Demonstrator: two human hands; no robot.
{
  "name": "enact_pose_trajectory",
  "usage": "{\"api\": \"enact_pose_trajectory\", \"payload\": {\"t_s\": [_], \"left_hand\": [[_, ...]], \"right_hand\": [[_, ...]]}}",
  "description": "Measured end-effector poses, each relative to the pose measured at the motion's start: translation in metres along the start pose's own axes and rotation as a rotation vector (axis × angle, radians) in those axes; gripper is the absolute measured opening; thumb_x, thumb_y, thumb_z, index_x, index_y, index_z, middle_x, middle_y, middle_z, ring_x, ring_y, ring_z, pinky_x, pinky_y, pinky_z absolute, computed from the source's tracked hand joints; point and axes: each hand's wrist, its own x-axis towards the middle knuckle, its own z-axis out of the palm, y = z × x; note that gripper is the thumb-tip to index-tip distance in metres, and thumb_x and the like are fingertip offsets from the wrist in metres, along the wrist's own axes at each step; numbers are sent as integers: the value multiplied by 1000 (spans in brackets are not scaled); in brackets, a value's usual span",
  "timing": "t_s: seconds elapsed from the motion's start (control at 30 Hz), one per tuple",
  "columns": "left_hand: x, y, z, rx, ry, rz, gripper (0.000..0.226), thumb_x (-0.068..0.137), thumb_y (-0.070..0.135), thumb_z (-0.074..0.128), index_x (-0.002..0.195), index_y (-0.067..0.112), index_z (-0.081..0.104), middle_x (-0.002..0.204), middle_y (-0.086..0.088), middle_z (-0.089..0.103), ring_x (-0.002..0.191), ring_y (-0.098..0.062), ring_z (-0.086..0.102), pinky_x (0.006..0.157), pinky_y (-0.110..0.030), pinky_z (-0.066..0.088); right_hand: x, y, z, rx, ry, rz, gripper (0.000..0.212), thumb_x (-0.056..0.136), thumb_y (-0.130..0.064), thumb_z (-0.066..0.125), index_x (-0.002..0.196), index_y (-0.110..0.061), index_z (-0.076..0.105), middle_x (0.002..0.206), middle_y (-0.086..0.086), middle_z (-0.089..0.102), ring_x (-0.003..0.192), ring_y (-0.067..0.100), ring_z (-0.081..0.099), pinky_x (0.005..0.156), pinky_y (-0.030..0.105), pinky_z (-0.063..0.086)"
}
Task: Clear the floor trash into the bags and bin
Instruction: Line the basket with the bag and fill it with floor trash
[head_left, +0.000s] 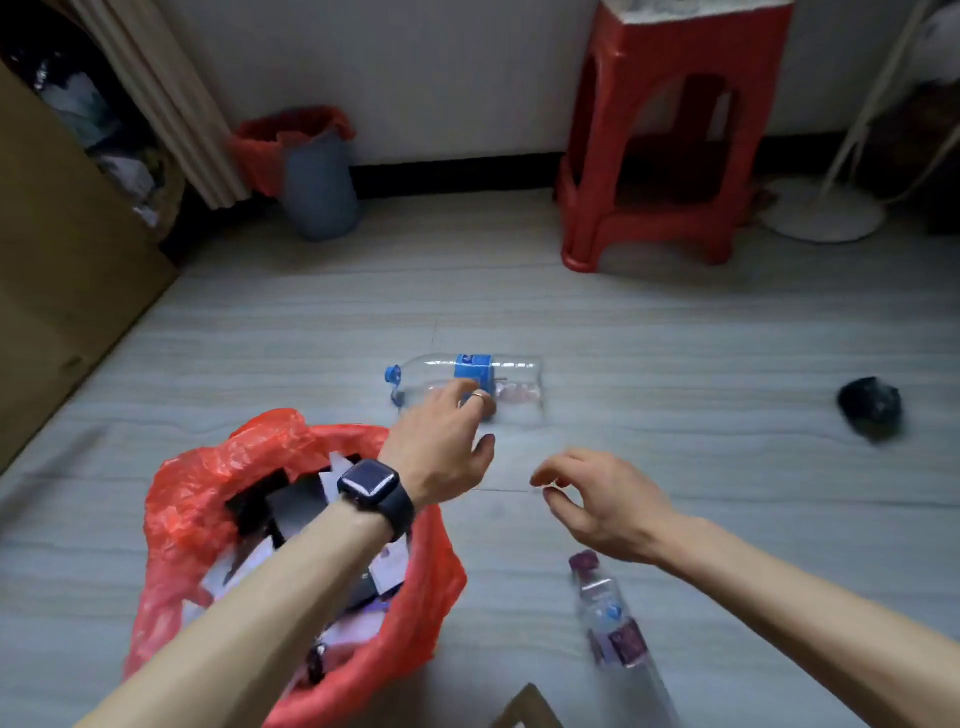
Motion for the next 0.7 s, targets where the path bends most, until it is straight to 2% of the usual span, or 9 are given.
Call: {"api": "enact_pose_trajectory", "payload": {"t_s": [0.17, 0.33, 0.47, 0.6, 0.7], "left_hand": [[54, 116, 56, 30, -158, 241, 37, 95, 39, 48, 131, 29, 48, 135, 6, 50, 124, -19, 46, 93, -35, 46], [70, 221, 124, 72, -366, 385, 36, 95, 42, 43, 130, 34, 46, 130, 7, 54, 122, -18, 46, 90, -33, 42], [72, 295, 176, 74, -525, 412, 38, 95, 41, 42, 131, 32, 45, 133, 4, 52, 122, -20, 47, 89, -34, 41], [68, 359, 231, 30, -684, 382, 45, 95, 39, 45, 139, 29, 42, 140, 0, 46, 126, -25, 45, 96, -38, 43], [63, 394, 261, 31, -765, 372, 53, 94, 36, 48, 145, 28, 36, 147, -2, 38, 130, -29, 41, 102, -44, 43]], "right_hand": [[-100, 114, -42, -64, 84, 341, 22, 91, -33, 52, 109, -30, 65, 110, -16, 67, 102, 6, 61, 90, 29, 49], [-213, 203, -61, -12, 178, 678, 25, 91, -32, 55, 113, -28, 66, 113, -12, 67, 103, 8, 62, 92, 27, 47], [-294, 261, -58, 57, 271, 921, 29, 89, -30, 60, 118, -26, 63, 119, -6, 64, 107, 13, 61, 93, 25, 44], [-354, 316, -49, 58, 262, 1149, 44, 89, -31, 60, 131, -21, 53, 135, 6, 51, 125, 27, 50, 105, 32, 38], [-374, 352, -53, 50, 275, 1246, 53, 90, -32, 59, 139, -16, 47, 142, 11, 41, 128, 34, 46, 107, 35, 36]]}}
